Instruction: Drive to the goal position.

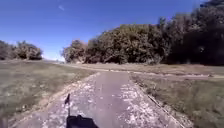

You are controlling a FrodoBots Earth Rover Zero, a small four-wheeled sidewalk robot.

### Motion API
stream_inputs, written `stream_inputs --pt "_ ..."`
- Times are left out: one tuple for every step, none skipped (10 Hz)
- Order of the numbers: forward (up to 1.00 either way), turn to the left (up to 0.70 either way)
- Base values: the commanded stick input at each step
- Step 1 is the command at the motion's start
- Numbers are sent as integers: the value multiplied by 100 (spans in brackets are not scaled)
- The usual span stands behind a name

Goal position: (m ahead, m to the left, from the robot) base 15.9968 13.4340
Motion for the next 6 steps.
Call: stream_inputs --pt "100 4" --pt "100 5" --pt "100 1" --pt "100 0" --pt "100 0" --pt "100 0"
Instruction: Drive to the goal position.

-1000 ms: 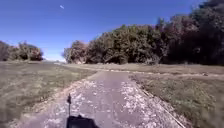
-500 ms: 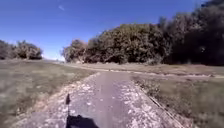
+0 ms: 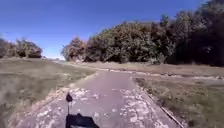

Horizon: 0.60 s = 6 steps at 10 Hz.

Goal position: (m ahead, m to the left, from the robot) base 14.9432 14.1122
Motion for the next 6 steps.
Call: stream_inputs --pt "100 3" --pt "100 0" --pt "100 1" --pt "100 2" --pt "100 5" --pt "100 0"
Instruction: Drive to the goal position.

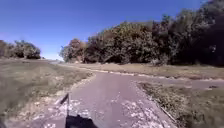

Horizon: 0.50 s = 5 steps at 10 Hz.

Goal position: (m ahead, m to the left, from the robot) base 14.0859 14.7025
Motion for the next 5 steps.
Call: stream_inputs --pt "100 2" --pt "100 15" --pt "100 21" --pt "100 40" --pt "100 40"
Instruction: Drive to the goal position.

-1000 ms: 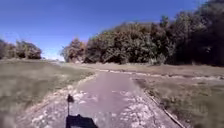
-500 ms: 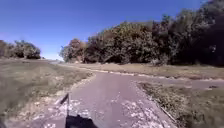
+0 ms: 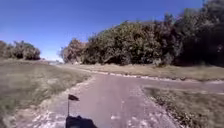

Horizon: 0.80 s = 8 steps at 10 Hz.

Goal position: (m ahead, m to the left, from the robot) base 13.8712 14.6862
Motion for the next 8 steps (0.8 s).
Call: stream_inputs --pt "100 0" --pt "100 0" --pt "100 0" --pt "100 0" --pt "100 1" --pt "100 5" --pt "100 2" --pt "100 5"
